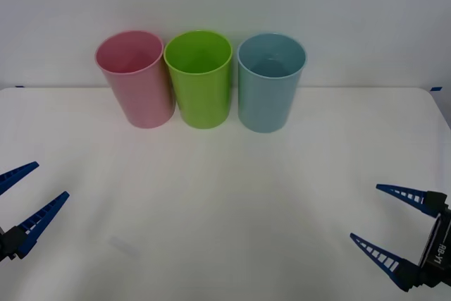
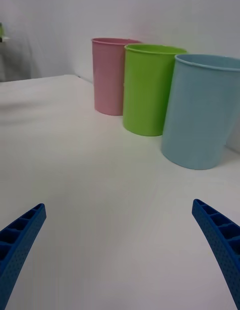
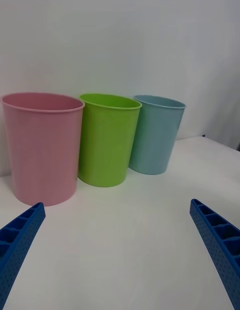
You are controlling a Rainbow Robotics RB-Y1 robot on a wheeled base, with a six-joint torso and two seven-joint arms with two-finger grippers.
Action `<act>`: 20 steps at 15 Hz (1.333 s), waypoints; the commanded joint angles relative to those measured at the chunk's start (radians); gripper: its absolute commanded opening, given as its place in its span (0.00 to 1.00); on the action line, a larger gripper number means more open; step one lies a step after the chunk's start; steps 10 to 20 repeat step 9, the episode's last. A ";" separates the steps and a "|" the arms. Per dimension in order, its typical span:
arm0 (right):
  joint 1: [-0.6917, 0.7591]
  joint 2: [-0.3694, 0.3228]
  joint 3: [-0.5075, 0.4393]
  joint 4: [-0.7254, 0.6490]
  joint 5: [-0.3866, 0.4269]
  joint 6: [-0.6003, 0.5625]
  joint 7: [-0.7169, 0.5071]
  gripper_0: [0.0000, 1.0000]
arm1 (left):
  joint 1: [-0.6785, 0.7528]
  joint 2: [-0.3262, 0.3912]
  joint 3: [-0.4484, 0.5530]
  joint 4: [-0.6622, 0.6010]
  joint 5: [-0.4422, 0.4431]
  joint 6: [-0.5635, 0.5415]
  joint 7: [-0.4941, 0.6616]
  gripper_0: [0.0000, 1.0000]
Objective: Grasp the object on the table and drop it into the matching bin: aluminum can to the light blue bin, PET bottle to the pink bin.
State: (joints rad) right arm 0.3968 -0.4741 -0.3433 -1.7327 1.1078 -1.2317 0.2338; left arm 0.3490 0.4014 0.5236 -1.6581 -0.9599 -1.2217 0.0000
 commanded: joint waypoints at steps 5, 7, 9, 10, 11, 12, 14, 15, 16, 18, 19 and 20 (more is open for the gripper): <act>0.050 0.000 -0.043 0.036 -0.033 -0.054 0.015 1.00 | 0.000 0.000 0.000 0.000 0.000 0.000 0.000 1.00; 0.051 0.002 -0.045 0.038 -0.033 -0.046 0.010 1.00 | 0.000 0.000 0.000 0.000 0.000 0.000 0.000 1.00; 0.051 0.002 -0.045 0.038 -0.033 -0.046 0.010 1.00 | 0.000 0.000 0.000 0.000 0.000 0.000 0.000 1.00; 0.051 0.002 -0.045 0.038 -0.033 -0.046 0.010 1.00 | 0.000 0.000 0.000 0.000 0.000 0.000 0.000 1.00; 0.051 0.002 -0.045 0.038 -0.033 -0.046 0.010 1.00 | 0.000 0.000 0.000 0.000 0.000 0.000 0.000 1.00; 0.051 0.002 -0.045 0.038 -0.033 -0.046 0.010 1.00 | 0.000 0.000 0.000 0.000 0.000 0.000 0.000 1.00; 0.051 0.002 -0.045 0.038 -0.033 -0.046 0.010 1.00 | 0.000 0.000 0.000 0.000 0.000 0.000 0.000 1.00; 0.051 0.002 -0.045 0.038 -0.033 -0.046 0.010 1.00 | 0.000 0.000 0.000 0.000 0.000 0.000 0.000 1.00; 0.051 0.002 -0.045 0.038 -0.033 -0.046 0.010 1.00 | 0.000 0.000 0.000 0.000 0.000 0.000 0.000 1.00; 0.051 0.002 -0.045 0.038 -0.033 -0.046 0.010 1.00 | 0.000 0.000 0.000 0.000 0.000 0.000 0.000 1.00; 0.051 0.002 -0.045 0.038 -0.033 -0.046 0.010 1.00 | 0.000 0.000 0.000 0.000 0.000 0.000 0.000 1.00; 0.051 0.002 -0.045 0.038 -0.033 -0.046 0.010 1.00 | 0.000 0.000 0.000 0.000 0.000 0.000 0.000 1.00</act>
